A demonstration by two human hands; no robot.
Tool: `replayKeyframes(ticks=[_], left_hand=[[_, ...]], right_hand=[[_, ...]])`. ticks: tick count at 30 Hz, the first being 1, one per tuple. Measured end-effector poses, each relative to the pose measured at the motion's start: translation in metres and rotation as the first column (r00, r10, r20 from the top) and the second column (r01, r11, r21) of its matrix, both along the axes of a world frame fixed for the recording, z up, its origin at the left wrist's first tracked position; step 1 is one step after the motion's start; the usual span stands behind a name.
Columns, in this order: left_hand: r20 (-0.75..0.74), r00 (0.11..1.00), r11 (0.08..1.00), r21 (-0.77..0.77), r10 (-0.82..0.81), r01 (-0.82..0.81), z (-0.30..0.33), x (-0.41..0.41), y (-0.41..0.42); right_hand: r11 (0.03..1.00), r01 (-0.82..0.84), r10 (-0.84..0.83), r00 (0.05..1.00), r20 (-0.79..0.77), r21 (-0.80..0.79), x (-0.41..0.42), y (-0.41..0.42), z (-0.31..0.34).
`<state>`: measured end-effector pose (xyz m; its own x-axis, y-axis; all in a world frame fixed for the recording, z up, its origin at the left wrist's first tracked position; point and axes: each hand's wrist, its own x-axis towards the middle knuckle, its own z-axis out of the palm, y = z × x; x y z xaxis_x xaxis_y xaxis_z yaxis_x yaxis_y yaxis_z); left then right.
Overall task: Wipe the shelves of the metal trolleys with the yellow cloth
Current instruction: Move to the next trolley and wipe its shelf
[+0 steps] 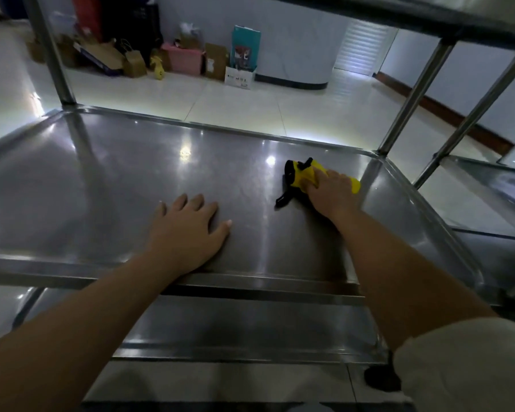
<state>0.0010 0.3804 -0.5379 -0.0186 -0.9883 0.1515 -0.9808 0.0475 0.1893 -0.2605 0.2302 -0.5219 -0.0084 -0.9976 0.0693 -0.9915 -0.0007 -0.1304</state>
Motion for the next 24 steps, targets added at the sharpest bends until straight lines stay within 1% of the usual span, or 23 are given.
replayKeyframes(ticks=[3,6,8,10,12,14,16,19,24], left_hand=[[0.008,1.0,0.999,0.043,-0.003,0.002,0.0,0.002,-0.003],[0.071,0.997,0.996,0.086,-0.008,0.002,0.002,0.004,-0.005],[0.131,0.991,0.992,0.125,-0.015,-0.001,0.006,0.001,-0.007],[0.13,0.991,0.989,0.144,0.015,-0.034,0.011,-0.005,-0.013],[0.107,0.993,0.981,0.179,0.051,-0.069,0.015,-0.018,-0.021],[0.131,0.991,0.979,0.198,0.02,-0.046,0.011,-0.04,-0.025],[0.135,0.991,0.987,0.16,-0.004,-0.017,0.0,-0.059,-0.025],[0.074,0.997,0.995,0.102,0.004,-0.011,-0.01,-0.065,-0.027],[0.07,0.997,0.998,0.068,0.008,-0.012,-0.012,-0.065,-0.029]], right_hand=[[1.0,-0.015,0.015,1.0,0.015,-0.02,0.005,0.021,0.001],[0.984,-0.126,0.132,0.99,0.042,-0.124,0.002,0.075,-0.001],[0.972,-0.177,0.187,0.981,0.055,-0.155,-0.007,0.114,-0.004],[0.965,-0.219,0.224,0.974,0.022,-0.142,-0.015,0.142,-0.004],[0.969,-0.231,0.232,0.973,0.004,-0.088,-0.023,0.153,-0.001],[0.971,-0.232,0.234,0.972,0.027,-0.058,-0.027,0.156,0.0],[0.968,-0.24,0.245,0.967,0.065,-0.072,-0.028,0.157,-0.001],[0.968,-0.227,0.232,0.972,0.038,-0.105,-0.034,0.137,-0.001],[0.993,-0.087,0.088,0.996,0.016,-0.08,-0.046,0.064,0.005]])
